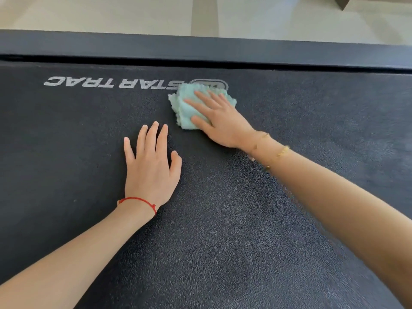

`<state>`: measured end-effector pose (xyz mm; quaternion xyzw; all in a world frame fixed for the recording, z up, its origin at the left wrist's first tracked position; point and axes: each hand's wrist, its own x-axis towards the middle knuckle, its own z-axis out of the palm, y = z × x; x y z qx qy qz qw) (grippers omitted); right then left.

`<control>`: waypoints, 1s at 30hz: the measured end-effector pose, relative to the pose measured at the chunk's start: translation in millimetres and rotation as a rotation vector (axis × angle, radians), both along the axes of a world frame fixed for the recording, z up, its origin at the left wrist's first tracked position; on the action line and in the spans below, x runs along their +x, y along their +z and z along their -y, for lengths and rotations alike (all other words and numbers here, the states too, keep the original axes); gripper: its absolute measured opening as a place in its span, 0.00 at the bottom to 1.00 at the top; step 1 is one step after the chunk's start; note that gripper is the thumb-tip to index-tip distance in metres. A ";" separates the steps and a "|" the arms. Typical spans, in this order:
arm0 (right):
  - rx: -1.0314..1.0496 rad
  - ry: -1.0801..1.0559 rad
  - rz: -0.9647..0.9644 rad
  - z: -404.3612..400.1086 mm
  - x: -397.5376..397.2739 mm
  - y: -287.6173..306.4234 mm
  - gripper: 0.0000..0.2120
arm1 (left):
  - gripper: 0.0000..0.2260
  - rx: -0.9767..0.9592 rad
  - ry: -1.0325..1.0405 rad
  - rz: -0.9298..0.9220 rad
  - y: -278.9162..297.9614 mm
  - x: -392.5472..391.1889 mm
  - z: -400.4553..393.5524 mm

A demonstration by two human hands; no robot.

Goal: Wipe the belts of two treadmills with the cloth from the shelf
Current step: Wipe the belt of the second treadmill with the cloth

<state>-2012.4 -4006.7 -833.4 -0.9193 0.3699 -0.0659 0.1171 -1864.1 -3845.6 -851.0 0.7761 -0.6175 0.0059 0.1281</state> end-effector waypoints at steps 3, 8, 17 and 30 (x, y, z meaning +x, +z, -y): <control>-0.039 -0.095 -0.006 26.4 -35.0 1.0 0.24 | 0.30 0.001 0.005 -0.006 1.2 -0.2 -0.4; 0.012 -0.473 -0.059 78.8 -64.0 3.4 0.25 | 0.31 -0.002 0.005 -0.015 2.6 -0.3 0.5; -0.011 0.054 0.014 -73.7 -78.0 1.0 0.26 | 0.31 -0.006 -0.002 -0.027 1.0 0.6 0.5; -0.040 -0.113 0.065 -119.5 -91.3 -1.5 0.24 | 0.25 -0.034 0.020 -0.089 3.8 -0.8 -4.8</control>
